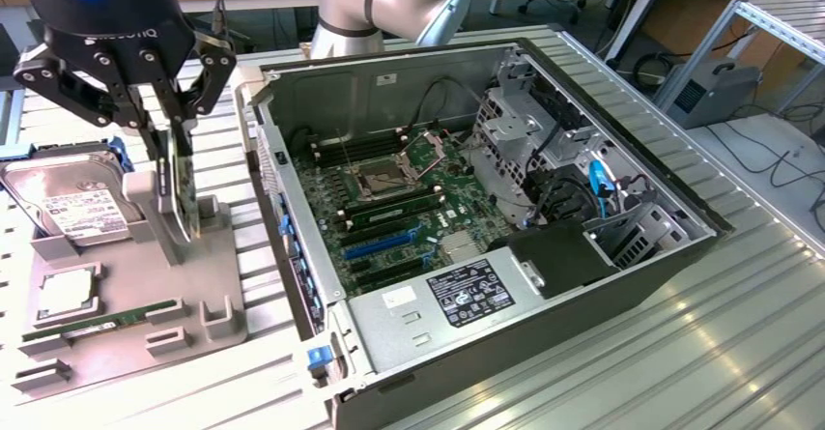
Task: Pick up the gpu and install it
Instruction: 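Pick up the gpu and move the gpu toward the slot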
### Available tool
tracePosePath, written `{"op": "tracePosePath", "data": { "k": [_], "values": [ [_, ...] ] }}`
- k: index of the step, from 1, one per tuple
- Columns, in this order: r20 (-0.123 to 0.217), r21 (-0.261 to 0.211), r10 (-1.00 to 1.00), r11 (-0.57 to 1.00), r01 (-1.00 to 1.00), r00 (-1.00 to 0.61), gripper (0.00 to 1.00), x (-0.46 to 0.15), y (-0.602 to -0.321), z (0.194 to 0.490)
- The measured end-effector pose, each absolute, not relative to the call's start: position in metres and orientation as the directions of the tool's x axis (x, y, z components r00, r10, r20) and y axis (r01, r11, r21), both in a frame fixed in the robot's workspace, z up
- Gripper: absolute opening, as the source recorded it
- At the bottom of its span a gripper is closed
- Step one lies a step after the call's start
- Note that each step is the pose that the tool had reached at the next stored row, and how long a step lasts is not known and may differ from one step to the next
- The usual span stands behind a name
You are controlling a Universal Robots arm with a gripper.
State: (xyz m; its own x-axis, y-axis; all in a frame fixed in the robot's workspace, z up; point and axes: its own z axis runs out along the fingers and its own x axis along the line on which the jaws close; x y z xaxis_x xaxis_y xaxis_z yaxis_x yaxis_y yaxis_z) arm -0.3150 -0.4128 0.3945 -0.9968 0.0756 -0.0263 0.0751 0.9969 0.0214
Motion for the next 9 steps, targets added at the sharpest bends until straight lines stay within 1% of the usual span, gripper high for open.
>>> {"op": "tracePosePath", "data": {
  "k": [9],
  "values": [
    [-0.026, 0.021, 0.076, 0.997, 0.075, -0.997, 0.27, -0.315, -0.4128, 0.3976]
  ]
}}
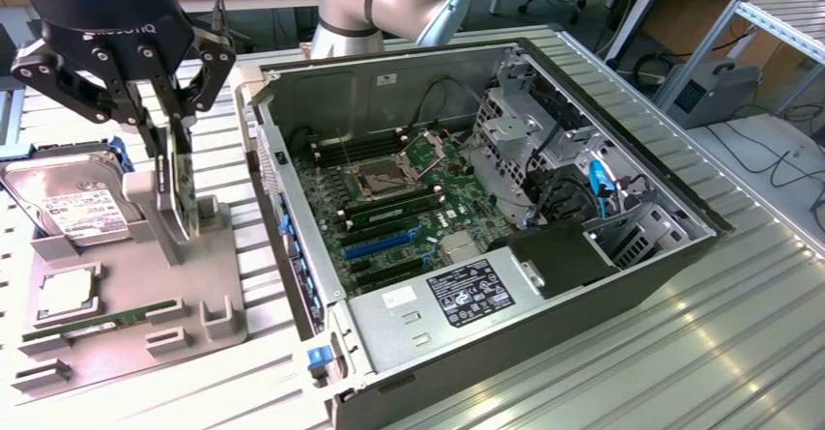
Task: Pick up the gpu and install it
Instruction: 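Pick up the gpu and move the gpu toward the slot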
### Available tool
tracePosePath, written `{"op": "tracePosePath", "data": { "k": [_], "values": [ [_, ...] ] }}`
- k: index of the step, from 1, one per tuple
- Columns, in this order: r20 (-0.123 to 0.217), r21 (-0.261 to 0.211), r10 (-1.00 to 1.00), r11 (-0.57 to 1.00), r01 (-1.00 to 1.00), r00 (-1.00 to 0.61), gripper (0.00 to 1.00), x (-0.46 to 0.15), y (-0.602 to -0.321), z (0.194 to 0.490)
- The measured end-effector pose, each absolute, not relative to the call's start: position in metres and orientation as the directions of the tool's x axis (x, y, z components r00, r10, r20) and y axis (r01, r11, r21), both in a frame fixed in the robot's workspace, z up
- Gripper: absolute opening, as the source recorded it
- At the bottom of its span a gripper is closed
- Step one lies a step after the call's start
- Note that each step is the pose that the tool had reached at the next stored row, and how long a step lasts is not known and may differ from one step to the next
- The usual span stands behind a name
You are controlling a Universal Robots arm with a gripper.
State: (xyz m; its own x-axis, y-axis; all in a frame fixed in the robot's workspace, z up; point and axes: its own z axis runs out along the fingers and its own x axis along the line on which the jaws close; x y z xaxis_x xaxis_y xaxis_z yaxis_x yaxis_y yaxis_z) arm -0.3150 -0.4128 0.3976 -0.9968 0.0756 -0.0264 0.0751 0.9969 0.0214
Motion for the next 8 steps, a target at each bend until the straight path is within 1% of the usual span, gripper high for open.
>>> {"op": "tracePosePath", "data": {
  "k": [8],
  "values": [
    [-0.026, 0.021, 0.076, 0.997, 0.075, -0.997, 0.27, -0.315, -0.4128, 0.4005]
  ]
}}
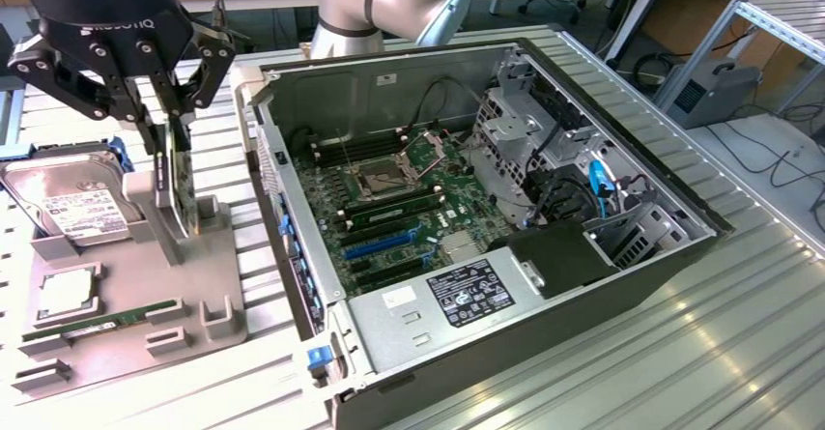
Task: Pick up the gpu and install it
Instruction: 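Pick up the gpu and move the gpu toward the slot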
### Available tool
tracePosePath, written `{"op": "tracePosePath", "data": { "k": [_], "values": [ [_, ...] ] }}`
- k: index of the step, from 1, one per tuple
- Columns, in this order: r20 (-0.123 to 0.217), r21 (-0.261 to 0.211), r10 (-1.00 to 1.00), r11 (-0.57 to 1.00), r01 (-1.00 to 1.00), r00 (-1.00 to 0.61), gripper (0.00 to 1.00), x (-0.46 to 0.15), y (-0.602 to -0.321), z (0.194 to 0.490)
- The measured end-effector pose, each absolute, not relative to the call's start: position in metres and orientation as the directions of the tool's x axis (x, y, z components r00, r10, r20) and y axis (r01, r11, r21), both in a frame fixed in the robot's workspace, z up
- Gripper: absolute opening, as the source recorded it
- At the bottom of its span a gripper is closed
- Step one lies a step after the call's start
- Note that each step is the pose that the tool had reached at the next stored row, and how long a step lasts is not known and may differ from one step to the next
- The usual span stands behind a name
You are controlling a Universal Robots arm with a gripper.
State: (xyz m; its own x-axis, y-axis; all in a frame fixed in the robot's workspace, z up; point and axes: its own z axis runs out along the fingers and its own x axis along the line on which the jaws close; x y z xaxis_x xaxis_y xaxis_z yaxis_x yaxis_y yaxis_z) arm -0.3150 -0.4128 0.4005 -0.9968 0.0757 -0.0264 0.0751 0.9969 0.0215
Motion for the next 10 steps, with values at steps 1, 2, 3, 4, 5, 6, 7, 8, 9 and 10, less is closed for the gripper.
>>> {"op": "tracePosePath", "data": {
  "k": [1, 2, 3, 4, 5, 6, 7, 8, 9, 10],
  "values": [
    [-0.026, 0.022, 0.076, 0.997, 0.075, -0.997, 0.27, -0.315, -0.4128, 0.4007],
    [-0.026, 0.022, 0.076, 0.997, 0.075, -0.997, 0.27, -0.315, -0.4128, 0.4009],
    [-0.026, 0.021, 0.076, 0.997, 0.075, -0.997, 0.27, -0.315, -0.4128, 0.4012],
    [-0.026, 0.021, 0.076, 0.997, 0.075, -0.997, 0.27, -0.315, -0.4128, 0.4015],
    [-0.026, 0.021, 0.076, 0.997, 0.075, -0.997, 0.27, -0.315, -0.4128, 0.4018],
    [-0.026, 0.021, 0.076, 0.997, 0.075, -0.997, 0.27, -0.315, -0.4128, 0.402],
    [-0.026, 0.021, 0.076, 0.997, 0.075, -0.997, 0.27, -0.315, -0.4128, 0.4023],
    [-0.026, 0.021, 0.076, 0.997, 0.075, -0.997, 0.27, -0.315, -0.4128, 0.4025],
    [-0.026, 0.021, 0.076, 0.997, 0.075, -0.997, 0.27, -0.315, -0.4128, 0.4028],
    [-0.026, 0.021, 0.076, 0.997, 0.075, -0.997, 0.27, -0.315, -0.4128, 0.403]
  ]
}}
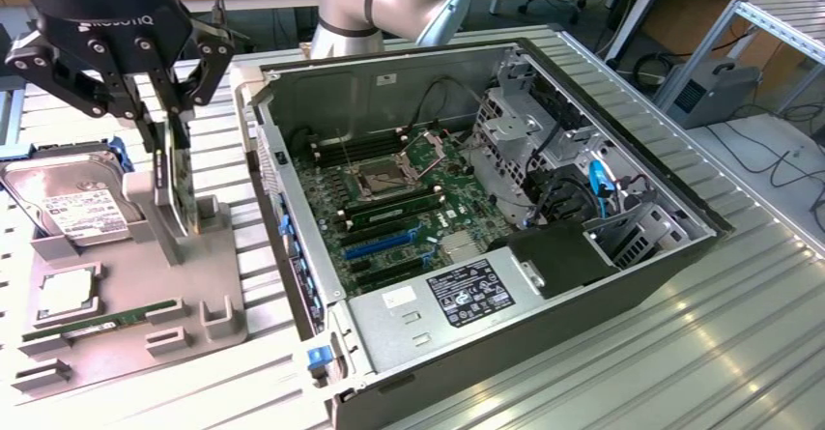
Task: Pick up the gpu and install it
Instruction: 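Pick up the gpu and move the gpu toward the slot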
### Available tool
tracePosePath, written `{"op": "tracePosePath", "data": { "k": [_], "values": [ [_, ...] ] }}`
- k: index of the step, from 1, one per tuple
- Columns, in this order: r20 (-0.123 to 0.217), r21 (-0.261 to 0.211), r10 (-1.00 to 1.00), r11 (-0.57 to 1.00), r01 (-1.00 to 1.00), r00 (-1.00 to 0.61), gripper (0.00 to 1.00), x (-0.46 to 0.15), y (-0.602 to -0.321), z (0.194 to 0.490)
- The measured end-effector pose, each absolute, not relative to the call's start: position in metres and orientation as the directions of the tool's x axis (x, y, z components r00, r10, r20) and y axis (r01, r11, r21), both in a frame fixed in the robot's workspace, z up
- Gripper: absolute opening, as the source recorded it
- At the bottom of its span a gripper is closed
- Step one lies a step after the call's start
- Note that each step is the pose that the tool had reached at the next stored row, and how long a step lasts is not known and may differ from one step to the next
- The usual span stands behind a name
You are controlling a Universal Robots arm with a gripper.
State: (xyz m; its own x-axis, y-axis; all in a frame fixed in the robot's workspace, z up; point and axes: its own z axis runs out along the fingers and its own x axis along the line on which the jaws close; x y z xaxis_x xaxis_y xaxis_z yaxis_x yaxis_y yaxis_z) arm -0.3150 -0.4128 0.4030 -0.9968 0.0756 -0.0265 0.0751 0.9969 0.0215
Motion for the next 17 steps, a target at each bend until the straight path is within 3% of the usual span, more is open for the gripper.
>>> {"op": "tracePosePath", "data": {
  "k": [17],
  "values": [
    [-0.026, 0.021, 0.076, 0.997, 0.075, -0.997, 0.27, -0.315, -0.4128, 0.4084]
  ]
}}
